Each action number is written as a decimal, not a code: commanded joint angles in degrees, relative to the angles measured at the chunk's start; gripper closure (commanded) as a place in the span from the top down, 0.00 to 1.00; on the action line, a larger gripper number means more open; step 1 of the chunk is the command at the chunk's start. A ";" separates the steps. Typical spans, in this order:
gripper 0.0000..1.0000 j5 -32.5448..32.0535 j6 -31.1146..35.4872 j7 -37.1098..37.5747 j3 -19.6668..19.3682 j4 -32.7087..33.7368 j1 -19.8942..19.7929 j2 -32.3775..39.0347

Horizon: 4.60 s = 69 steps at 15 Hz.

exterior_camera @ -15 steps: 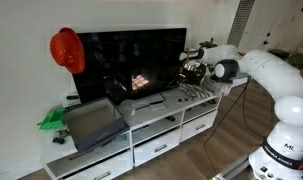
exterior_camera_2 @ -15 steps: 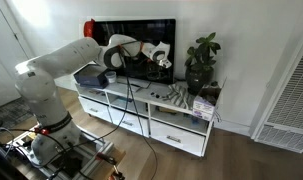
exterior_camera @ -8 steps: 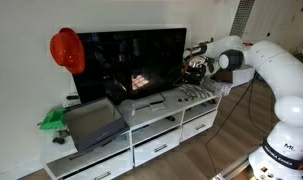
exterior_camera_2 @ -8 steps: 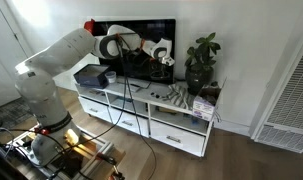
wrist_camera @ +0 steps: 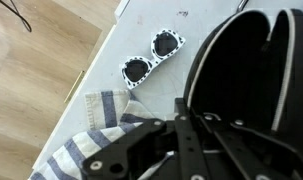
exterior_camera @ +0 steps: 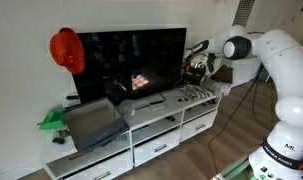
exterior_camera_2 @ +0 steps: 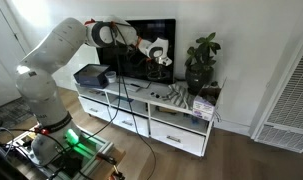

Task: Put the pouch inside the grey box

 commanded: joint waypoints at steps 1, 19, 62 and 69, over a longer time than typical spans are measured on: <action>0.01 0.63 8.31 1.57 -0.94 -13.61 3.42 -7.87; 0.05 -2.34 33.09 11.08 -0.87 -47.61 22.07 -22.39; 0.05 -13.75 14.80 26.76 10.18 -11.87 41.30 -9.87; 0.01 -15.66 6.21 25.78 11.16 3.05 44.42 -2.06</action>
